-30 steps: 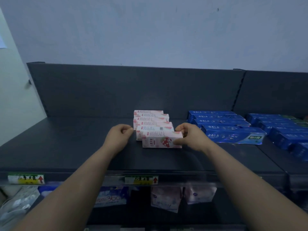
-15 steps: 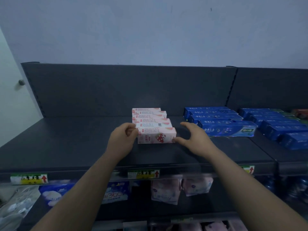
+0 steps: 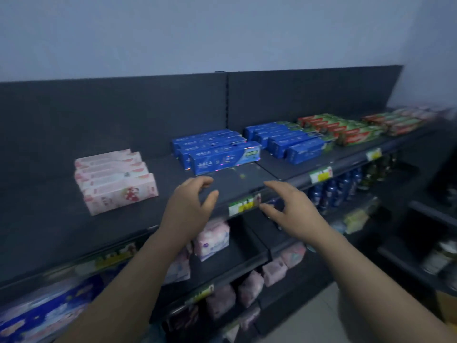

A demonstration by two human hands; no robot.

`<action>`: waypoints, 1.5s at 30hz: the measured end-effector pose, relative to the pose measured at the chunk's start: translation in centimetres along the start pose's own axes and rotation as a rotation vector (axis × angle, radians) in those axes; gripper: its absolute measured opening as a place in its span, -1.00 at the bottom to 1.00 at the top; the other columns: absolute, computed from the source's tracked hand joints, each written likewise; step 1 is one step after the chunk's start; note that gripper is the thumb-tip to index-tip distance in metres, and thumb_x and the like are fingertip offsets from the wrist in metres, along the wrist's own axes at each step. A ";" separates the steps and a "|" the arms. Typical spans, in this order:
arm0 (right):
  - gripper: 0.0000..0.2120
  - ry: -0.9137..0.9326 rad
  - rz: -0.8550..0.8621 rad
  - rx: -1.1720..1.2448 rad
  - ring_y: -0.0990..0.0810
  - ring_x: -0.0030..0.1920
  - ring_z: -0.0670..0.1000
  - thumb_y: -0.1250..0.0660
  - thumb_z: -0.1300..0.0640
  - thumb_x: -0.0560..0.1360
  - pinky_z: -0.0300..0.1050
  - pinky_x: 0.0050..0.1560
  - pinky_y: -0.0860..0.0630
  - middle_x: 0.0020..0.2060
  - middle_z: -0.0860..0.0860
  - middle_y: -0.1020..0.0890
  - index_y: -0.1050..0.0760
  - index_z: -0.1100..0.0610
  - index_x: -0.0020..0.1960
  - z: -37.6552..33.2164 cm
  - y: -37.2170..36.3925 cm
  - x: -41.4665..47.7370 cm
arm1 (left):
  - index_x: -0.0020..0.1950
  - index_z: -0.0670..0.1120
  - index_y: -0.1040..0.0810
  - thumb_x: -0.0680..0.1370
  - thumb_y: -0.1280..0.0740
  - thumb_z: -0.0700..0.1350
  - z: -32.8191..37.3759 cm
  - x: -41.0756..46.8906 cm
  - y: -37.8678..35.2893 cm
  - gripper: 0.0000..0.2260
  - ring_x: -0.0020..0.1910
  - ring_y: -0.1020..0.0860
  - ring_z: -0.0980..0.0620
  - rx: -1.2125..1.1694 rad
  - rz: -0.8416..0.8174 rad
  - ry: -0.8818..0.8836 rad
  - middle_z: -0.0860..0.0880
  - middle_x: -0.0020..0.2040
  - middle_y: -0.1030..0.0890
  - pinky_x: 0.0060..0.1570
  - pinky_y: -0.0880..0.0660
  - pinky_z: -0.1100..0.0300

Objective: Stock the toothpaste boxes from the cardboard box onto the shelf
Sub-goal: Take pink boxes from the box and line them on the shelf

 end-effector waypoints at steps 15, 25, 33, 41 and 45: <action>-0.50 -0.583 0.083 -0.110 -0.40 0.36 -0.03 -0.31 -0.03 0.54 -0.19 0.30 -0.30 0.38 -0.05 -0.43 -0.33 0.03 0.45 28.6 16.5 -22.6 | 0.28 -0.08 -0.51 0.58 -0.27 -0.03 24.4 -3.6 -30.1 -0.70 0.19 -0.51 0.03 -0.167 -0.478 -0.230 -0.01 0.19 -0.54 0.21 -0.42 0.14; -0.53 -0.924 0.124 -0.138 -0.46 0.32 0.03 -0.34 -0.01 0.52 -0.16 0.22 -0.36 0.33 0.01 -0.51 -0.41 0.06 0.39 42.7 22.6 -37.4 | 0.30 -0.08 -0.50 0.59 -0.27 -0.02 35.5 -9.9 -47.1 -0.69 0.19 -0.51 0.06 -0.201 -0.763 -0.307 0.01 0.21 -0.54 0.21 -0.44 0.14; -0.56 -1.177 0.160 -0.048 -0.57 0.13 0.04 -0.35 -0.01 0.50 -0.24 -0.07 -0.29 0.15 0.02 -0.62 -0.45 0.04 0.36 51.4 21.9 -44.4 | 0.23 -0.06 -0.54 0.55 -0.32 -0.05 39.2 -11.3 -59.0 -0.73 0.14 -0.54 0.05 -0.182 -0.971 -0.326 0.01 0.15 -0.57 0.20 -0.46 0.09; -0.58 -1.395 0.172 0.057 -0.56 0.17 0.05 -0.37 0.04 0.50 -0.14 0.10 -0.45 0.21 0.02 -0.60 -0.47 0.08 0.34 60.2 19.1 -46.8 | 0.25 -0.14 -0.54 0.53 -0.36 -0.11 41.4 -11.5 -73.0 -0.70 0.11 -0.56 0.00 -0.141 -1.233 -0.321 -0.07 0.13 -0.61 0.17 -0.47 0.14; -0.58 -1.477 0.101 0.033 -0.52 0.22 0.06 -0.33 0.03 0.54 -0.22 0.01 -0.35 0.26 0.01 -0.56 -0.44 0.04 0.38 64.7 17.0 -47.6 | 0.25 -0.16 -0.52 0.53 -0.37 -0.12 41.7 -12.0 -79.6 -0.69 0.13 -0.56 -0.03 -0.096 -1.346 -0.313 -0.11 0.15 -0.61 0.18 -0.47 0.12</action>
Point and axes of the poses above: each hand's wrist, its own x-axis towards the middle knuckle, its own y-axis out of the back of the hand, z = x × y, the point moved 6 cm from there along x, towards the middle knuckle
